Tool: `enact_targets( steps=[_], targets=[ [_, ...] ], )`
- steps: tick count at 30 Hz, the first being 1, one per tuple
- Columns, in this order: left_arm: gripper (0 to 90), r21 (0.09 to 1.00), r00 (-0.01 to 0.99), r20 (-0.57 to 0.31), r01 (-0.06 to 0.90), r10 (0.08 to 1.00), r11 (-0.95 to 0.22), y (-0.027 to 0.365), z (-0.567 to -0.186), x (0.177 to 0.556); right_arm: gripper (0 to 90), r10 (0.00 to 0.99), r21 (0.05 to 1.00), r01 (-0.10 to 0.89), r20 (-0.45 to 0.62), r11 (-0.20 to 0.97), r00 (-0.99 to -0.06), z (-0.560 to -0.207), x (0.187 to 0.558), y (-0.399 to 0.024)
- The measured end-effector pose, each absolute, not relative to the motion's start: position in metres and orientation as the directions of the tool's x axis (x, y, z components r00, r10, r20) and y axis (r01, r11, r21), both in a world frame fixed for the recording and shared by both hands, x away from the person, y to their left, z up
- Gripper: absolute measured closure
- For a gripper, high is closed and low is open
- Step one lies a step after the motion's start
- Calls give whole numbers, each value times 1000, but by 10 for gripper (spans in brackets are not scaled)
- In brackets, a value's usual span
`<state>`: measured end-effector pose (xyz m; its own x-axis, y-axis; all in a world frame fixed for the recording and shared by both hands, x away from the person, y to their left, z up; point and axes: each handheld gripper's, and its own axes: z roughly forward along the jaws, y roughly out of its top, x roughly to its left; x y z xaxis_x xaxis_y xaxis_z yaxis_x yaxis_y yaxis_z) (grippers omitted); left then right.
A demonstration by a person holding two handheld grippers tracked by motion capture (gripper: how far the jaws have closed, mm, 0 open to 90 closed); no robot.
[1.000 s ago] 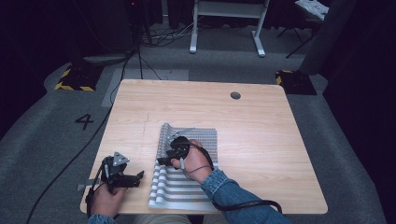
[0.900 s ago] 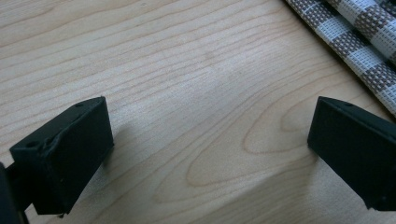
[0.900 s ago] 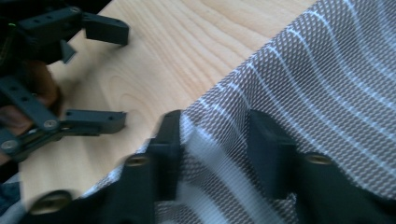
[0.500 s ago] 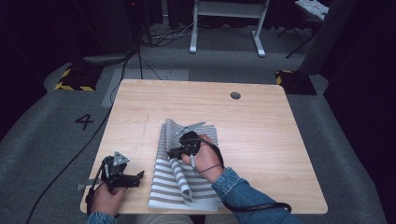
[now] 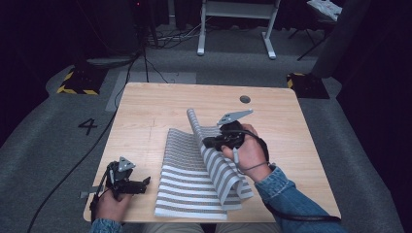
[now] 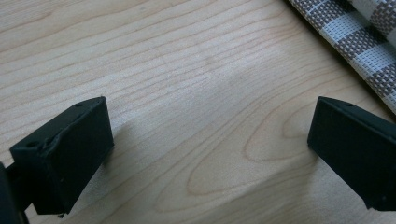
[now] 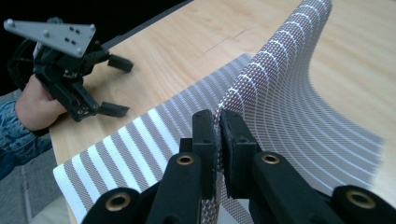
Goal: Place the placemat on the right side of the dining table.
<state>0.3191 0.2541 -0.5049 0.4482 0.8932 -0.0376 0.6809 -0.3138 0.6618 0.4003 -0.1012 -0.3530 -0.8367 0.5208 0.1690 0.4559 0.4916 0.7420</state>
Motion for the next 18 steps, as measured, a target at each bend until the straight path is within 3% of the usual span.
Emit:
enact_targets(
  steps=[18],
  targets=[
    [6, 660, 436, -37, 686, 899, -306, 254, -505, 319, 862, 628, 787, 414, 43, 458, -777, -296, 418, -188]
  ],
)
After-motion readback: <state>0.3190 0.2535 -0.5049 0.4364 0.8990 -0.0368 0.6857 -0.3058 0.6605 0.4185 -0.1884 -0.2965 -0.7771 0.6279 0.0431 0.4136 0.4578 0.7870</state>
